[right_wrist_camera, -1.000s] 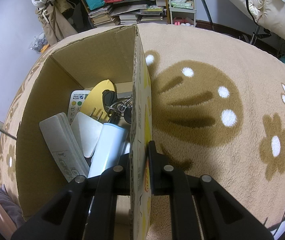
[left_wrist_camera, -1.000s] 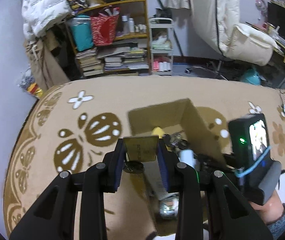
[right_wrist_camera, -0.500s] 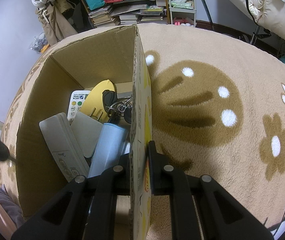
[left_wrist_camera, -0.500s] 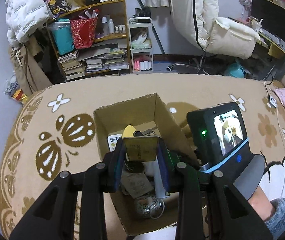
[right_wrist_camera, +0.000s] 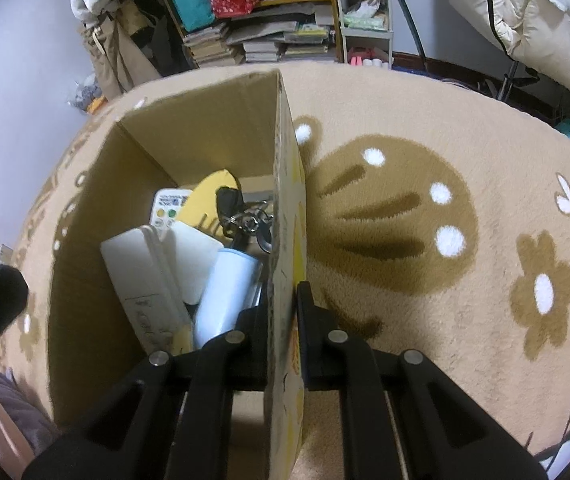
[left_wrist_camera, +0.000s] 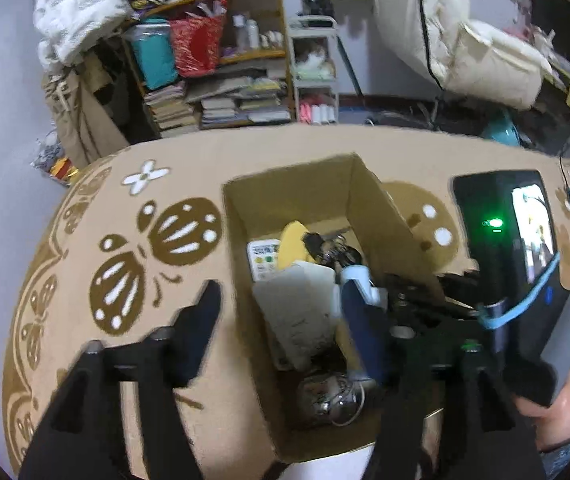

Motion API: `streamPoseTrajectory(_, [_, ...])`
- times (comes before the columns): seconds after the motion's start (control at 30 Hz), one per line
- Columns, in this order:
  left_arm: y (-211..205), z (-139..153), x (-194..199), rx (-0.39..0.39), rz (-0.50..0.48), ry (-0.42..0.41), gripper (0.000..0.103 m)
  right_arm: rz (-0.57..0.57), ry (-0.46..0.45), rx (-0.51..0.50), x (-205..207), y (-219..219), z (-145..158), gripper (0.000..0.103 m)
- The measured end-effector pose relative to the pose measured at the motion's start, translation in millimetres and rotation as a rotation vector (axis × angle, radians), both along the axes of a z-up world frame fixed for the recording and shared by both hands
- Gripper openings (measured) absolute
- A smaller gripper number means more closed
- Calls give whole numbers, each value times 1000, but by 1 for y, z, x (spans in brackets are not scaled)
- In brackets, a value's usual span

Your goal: Organize rigid objects

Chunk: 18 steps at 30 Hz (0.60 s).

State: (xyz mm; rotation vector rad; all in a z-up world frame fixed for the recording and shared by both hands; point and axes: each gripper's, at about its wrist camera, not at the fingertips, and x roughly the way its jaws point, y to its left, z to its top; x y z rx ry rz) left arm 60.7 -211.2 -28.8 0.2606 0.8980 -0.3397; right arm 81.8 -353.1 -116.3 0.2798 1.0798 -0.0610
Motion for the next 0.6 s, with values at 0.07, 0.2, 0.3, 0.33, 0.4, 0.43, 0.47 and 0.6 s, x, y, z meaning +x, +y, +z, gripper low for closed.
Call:
streamPoseTrajectory(0.07, [8, 5, -1, 1, 14, -7, 64, -3, -17, -7, -5, 0, 7, 12])
streamPoseTrajectory(0.2, [24, 15, -1, -8, 38, -10, 78, -4, -53, -45, -18, 5, 25, 13])
streamPoseTrajectory(0.3, [37, 22, -5, -5, 41, -20, 82, -15, -81, -63, -28, 7, 37, 39])
streamPoseTrajectory(0.33, [40, 25, -5, -5, 45, -26, 84, -18, -95, -72, -31, 9, 43, 45])
streamPoseTrajectory(0.4, [48, 30, -9, -5, 51, -48, 87, -15, -120, -78, -38, 13, 53, 56])
streamPoseTrajectory(0.43, [53, 33, -12, -6, 54, -62, 91, -15, -131, -81, -42, 15, 58, 58])
streamPoseTrajectory(0.47, [57, 37, -15, -9, 54, -74, 92, -16, -143, -85, -46, 17, 63, 66])
streamPoseTrajectory(0.6, [73, 48, -29, -13, 68, -128, 97, -26, -206, -107, -64, 29, 87, 83])
